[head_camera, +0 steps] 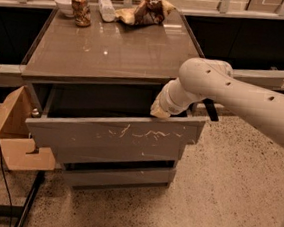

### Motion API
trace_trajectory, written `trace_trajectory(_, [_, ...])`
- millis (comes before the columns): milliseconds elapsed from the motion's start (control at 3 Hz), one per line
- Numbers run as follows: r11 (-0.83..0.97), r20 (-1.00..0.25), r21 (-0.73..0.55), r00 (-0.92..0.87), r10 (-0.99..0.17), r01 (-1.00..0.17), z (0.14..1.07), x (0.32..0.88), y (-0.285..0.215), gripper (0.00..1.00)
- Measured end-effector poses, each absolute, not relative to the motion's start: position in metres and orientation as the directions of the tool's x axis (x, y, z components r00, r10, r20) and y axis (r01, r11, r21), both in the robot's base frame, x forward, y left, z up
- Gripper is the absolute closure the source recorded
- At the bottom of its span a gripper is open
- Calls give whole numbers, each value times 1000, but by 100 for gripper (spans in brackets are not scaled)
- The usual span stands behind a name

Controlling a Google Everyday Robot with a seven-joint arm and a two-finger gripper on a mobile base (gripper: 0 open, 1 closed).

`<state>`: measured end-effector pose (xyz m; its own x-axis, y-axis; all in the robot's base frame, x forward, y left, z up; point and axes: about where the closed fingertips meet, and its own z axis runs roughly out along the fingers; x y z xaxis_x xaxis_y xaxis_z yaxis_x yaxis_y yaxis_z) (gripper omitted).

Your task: Open top drawer

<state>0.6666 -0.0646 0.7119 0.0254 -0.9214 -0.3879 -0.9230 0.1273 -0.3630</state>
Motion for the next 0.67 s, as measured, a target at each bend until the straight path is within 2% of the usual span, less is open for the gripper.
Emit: trace_trajectory(667, [94, -375, -381, 60, -925, -920, 711, 686, -51, 100])
